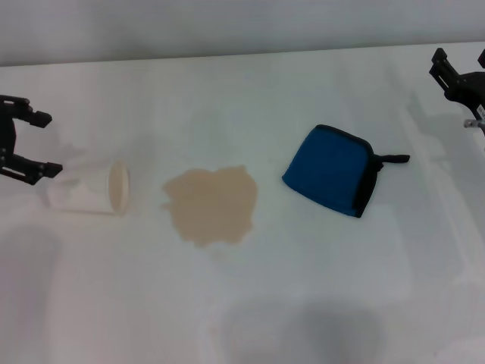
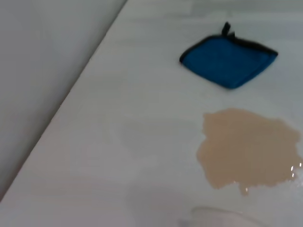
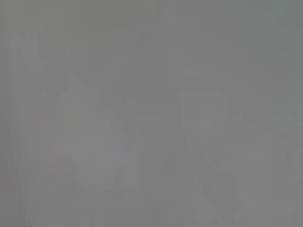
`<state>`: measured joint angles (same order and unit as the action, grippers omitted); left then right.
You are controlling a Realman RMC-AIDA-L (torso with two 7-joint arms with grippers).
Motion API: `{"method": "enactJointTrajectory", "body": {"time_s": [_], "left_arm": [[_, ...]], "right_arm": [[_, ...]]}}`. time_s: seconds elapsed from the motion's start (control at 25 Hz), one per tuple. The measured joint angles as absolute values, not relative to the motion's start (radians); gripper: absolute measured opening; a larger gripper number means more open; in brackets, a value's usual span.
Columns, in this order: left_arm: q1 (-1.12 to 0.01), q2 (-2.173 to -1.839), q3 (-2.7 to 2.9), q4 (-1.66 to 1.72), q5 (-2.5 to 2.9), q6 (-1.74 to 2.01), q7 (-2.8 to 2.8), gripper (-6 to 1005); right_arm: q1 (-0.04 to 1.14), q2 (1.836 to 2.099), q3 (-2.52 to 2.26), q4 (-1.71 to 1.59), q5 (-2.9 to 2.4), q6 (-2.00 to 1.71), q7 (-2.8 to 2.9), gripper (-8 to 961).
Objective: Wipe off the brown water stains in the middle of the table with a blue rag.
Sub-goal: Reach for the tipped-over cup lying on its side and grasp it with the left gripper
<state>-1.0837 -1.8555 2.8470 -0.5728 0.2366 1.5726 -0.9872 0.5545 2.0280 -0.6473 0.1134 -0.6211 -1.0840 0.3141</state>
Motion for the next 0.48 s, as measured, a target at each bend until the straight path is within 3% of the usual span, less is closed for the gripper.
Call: {"method": "enactJointTrajectory", "body": {"time_s": [0.48], "left_arm": [[-1.194, -1.944, 2.847, -0.570, 0.433, 1.427, -0.988, 872]], "right_arm": [[0.547, 2.028, -0.647, 0.111, -0.621, -1.083, 0.318, 868]]}}
